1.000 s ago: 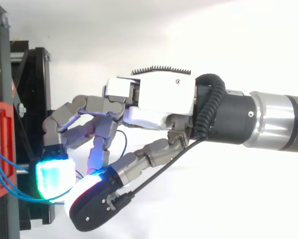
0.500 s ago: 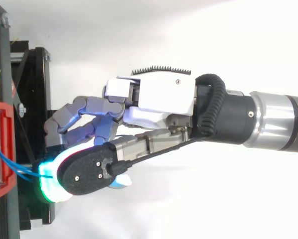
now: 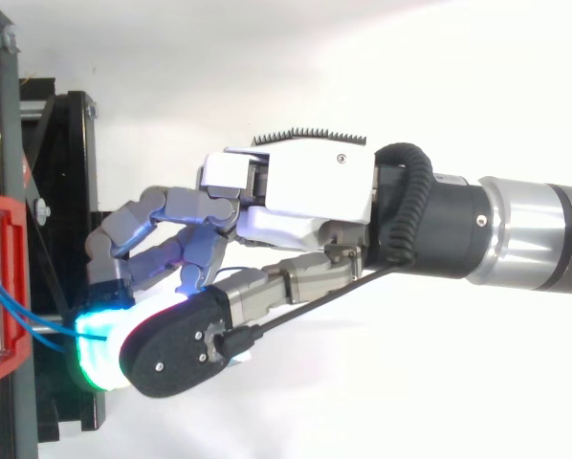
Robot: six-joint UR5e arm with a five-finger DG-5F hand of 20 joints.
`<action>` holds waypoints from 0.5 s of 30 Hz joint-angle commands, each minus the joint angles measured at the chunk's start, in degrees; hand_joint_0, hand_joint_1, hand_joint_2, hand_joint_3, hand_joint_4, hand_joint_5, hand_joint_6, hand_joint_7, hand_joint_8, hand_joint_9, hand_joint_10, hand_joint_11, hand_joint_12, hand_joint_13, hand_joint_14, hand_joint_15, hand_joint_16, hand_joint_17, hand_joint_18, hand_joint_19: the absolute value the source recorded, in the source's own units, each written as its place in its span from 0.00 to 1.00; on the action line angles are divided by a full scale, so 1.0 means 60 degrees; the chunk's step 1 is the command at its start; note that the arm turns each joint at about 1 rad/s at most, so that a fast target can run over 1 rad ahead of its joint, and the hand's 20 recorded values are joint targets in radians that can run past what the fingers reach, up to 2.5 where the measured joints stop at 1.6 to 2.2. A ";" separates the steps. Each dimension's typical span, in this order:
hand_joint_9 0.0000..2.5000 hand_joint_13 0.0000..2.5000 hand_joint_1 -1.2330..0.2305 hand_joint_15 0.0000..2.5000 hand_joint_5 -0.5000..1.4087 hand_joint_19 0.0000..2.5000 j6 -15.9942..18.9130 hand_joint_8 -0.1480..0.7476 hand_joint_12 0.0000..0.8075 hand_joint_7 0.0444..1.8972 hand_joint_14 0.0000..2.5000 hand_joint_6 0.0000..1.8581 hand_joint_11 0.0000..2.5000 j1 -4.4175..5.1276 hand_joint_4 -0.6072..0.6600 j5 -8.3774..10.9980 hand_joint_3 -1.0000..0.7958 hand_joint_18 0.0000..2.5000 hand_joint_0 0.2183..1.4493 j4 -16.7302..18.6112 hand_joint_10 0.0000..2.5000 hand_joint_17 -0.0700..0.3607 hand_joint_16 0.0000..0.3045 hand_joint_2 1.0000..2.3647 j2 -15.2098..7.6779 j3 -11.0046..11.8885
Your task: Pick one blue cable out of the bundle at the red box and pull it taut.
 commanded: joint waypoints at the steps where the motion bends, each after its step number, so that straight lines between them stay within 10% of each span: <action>1: 0.53 0.24 0.45 0.14 0.22 0.11 0.0008 0.56 0.47 0.55 0.01 0.47 0.60 -0.0007 0.55 0.0000 0.30 0.18 0.23 0.0000 0.05 0.47 0.19 0.00 0.0001 0.0002; 15: 0.51 0.25 0.38 0.14 0.22 0.11 0.0008 0.58 0.48 0.56 0.01 0.47 0.57 0.0022 0.56 -0.0015 0.39 0.20 0.28 0.0000 0.08 0.48 0.20 0.01 0.0001 0.0002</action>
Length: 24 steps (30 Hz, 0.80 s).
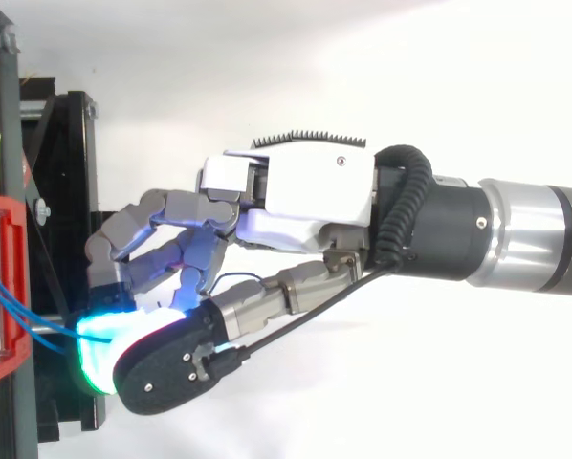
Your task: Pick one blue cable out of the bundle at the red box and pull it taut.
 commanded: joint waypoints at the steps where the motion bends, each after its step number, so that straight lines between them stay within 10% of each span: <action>1: 0.51 0.25 0.38 0.14 0.22 0.11 0.0000 0.59 0.49 0.55 0.01 0.47 0.56 0.0006 0.56 -0.0003 0.39 0.20 0.28 0.0000 0.10 0.48 0.20 0.01 0.0000 0.0000; 24: 0.47 0.26 0.25 0.13 0.23 0.08 -0.0073 0.61 0.50 0.59 0.00 0.48 0.52 0.0035 0.55 0.0011 0.52 0.23 0.30 -0.0029 0.10 0.49 0.21 0.01 0.0000 0.0000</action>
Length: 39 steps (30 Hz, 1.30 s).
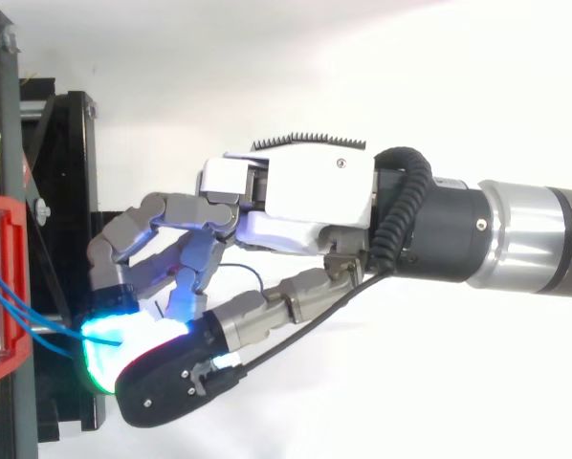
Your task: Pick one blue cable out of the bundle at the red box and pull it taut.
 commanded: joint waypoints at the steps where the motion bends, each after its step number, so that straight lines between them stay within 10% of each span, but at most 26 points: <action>1: 0.47 0.26 0.25 0.13 0.23 0.08 -0.0057 0.60 0.49 0.59 0.00 0.47 0.53 0.0019 0.55 0.0000 0.51 0.23 0.30 -0.0026 0.10 0.49 0.21 0.01 0.0000 0.0002; 13: 0.47 0.26 0.25 0.13 0.23 0.08 -0.0628 0.59 0.49 0.59 0.00 0.48 0.54 0.0063 0.54 0.0396 0.51 0.22 0.30 -0.1212 0.08 0.49 0.20 0.01 0.0146 -0.0013; 30: 0.47 0.26 0.26 0.13 0.22 0.08 -0.1376 0.59 0.48 0.58 0.01 0.48 0.55 0.0019 0.53 0.0367 0.51 0.22 0.30 -0.4362 0.09 0.48 0.20 0.01 0.1084 0.0002; 39: 0.46 0.25 0.26 0.14 0.22 0.08 -0.1507 0.59 0.48 0.58 0.01 0.48 0.55 -0.0010 0.52 0.0396 0.50 0.21 0.31 -0.4244 0.08 0.47 0.19 0.01 0.1069 -0.0013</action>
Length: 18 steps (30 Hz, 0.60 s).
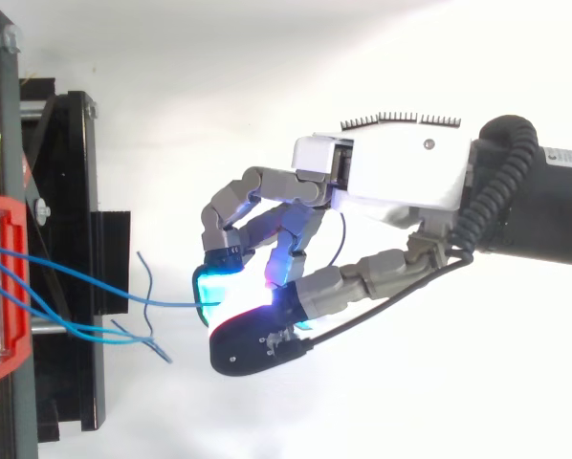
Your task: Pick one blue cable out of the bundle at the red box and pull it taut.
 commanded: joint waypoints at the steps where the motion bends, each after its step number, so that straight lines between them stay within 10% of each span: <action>1: 0.46 0.25 0.26 0.13 0.22 0.08 -0.0066 0.59 0.48 0.58 0.00 0.48 0.55 0.0011 0.53 0.0017 0.51 0.21 0.31 0.0181 0.08 0.47 0.19 0.01 0.0000 0.0009; 18: 0.44 0.24 0.25 0.13 0.22 0.07 -0.0066 0.58 0.47 0.57 0.01 0.49 0.54 0.0011 0.54 0.0017 0.51 0.21 0.32 0.0327 0.08 0.47 0.19 0.01 0.0000 -0.0005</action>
